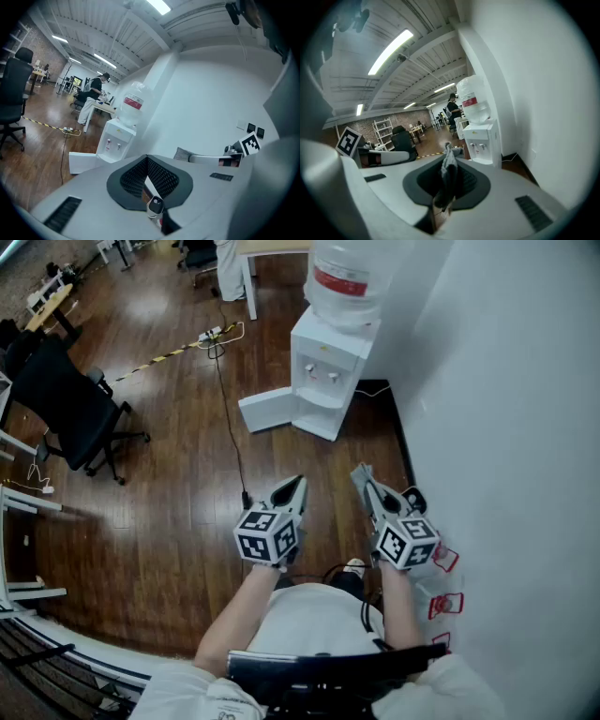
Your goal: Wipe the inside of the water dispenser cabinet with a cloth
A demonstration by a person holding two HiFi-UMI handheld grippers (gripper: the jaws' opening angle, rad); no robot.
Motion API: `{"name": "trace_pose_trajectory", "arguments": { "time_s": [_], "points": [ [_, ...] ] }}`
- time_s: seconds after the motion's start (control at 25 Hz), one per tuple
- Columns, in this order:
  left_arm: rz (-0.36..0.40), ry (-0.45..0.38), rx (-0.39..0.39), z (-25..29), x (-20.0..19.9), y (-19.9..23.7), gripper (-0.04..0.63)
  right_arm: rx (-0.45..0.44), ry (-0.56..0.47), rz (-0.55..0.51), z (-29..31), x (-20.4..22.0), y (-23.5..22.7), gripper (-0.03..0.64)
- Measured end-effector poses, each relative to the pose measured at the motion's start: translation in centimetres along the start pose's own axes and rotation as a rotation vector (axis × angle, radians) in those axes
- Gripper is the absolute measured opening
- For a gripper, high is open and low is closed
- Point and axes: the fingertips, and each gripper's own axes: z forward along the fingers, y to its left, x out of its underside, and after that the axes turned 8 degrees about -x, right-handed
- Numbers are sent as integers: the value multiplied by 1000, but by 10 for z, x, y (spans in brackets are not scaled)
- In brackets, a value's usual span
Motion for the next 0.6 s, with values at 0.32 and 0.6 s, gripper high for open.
{"name": "trace_pose_trajectory", "arguments": {
  "time_s": [0.32, 0.6],
  "points": [
    [-2, 16, 3, -15, -3, 33, -12, 14, -3, 16, 22, 6, 22, 36],
    [11, 52, -16, -53, -6, 97, -12, 37, -13, 75, 59, 29, 66, 36]
  ]
}}
